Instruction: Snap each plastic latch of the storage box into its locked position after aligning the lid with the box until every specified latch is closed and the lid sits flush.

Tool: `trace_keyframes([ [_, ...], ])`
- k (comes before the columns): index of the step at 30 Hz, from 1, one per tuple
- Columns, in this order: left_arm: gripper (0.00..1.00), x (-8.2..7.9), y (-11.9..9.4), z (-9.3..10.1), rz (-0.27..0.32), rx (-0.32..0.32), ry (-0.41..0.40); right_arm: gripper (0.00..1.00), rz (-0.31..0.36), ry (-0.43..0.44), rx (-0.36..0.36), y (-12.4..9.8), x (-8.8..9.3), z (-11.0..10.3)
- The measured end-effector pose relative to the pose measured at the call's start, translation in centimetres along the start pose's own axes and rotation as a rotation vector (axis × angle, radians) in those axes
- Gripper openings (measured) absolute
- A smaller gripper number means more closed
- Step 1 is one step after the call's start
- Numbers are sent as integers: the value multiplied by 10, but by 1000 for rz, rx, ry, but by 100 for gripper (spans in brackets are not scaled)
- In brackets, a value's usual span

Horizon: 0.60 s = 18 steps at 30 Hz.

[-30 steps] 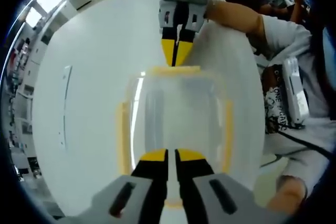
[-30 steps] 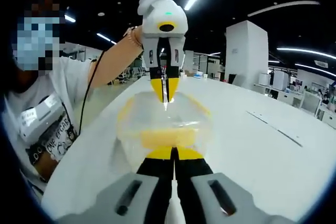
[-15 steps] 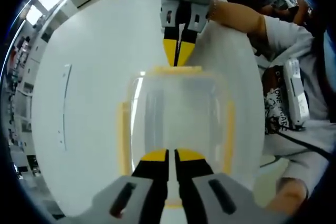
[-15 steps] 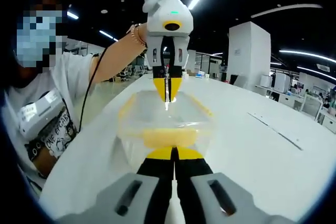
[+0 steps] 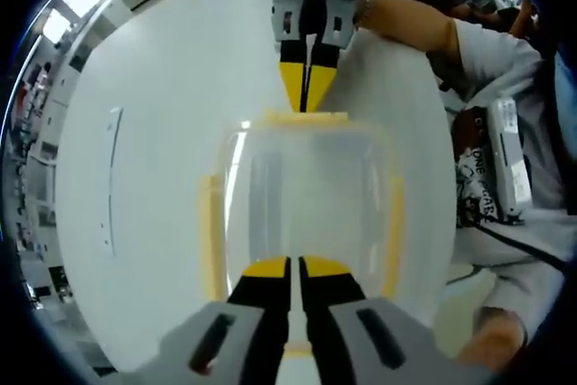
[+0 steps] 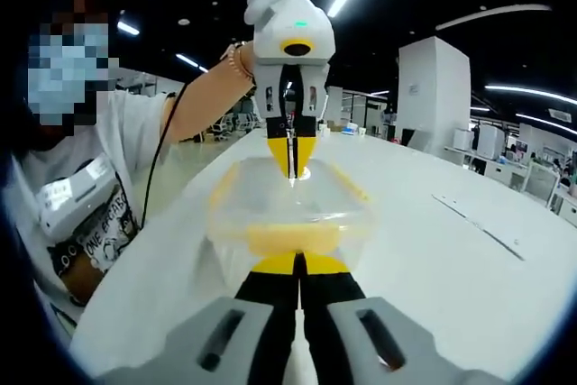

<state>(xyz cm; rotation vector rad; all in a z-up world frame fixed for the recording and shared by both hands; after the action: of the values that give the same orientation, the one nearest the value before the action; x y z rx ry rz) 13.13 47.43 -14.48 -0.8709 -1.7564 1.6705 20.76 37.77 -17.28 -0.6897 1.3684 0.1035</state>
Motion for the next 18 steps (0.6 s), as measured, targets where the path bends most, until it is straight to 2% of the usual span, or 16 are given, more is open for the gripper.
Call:
trace_keyframes([
  [6, 2, 0, -2, -3, -32, -30, 11, 0, -1, 20, -5, 1, 0, -1],
  [13, 1, 3, -3, -6, 8, -7, -19, 0, 0, 30, -6, 3, 0, -2],
  [18, 0, 4, -3, -7, 9, -9, -24, 0, 6, 45, -11, 3, -1, -1],
])
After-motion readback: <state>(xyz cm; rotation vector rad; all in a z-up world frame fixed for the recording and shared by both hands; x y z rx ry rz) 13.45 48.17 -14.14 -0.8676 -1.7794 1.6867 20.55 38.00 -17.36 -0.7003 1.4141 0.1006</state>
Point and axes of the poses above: the point that each gripper's makers call its tool centre point, and the gripper's own axes: y roughly forward along the fingers, z roughly to its right, x roughly out of its underside, the point moved 3 cm from there along -y, roughly backward along the fingers, and after that the axes turned 7 degrees about -z, right-handed, at the moved point
